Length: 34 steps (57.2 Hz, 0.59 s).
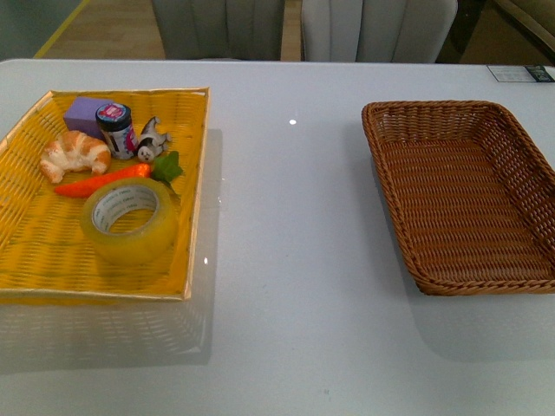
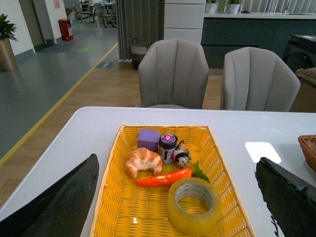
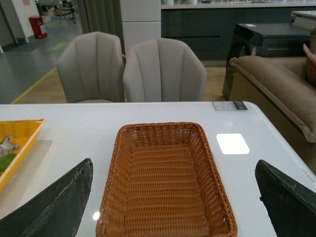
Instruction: Move tape to another basket
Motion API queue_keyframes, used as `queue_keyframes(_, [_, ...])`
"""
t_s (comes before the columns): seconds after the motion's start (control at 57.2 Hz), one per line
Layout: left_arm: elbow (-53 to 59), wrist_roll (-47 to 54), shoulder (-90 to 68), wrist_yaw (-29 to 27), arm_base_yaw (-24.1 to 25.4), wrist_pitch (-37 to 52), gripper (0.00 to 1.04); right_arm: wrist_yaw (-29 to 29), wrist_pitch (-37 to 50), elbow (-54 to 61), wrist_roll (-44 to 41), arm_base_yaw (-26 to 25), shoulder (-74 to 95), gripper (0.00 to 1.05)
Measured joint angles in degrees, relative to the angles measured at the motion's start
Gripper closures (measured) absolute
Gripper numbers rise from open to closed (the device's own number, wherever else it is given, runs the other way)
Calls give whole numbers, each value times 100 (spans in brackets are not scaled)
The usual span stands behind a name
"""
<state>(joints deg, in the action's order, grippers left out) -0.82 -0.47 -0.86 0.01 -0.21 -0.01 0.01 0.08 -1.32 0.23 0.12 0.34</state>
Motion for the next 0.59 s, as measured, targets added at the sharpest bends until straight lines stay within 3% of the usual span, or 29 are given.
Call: queue_keyframes(0.594, [0,0,0,0,0,0,9,0,0,0,0,0,0,9])
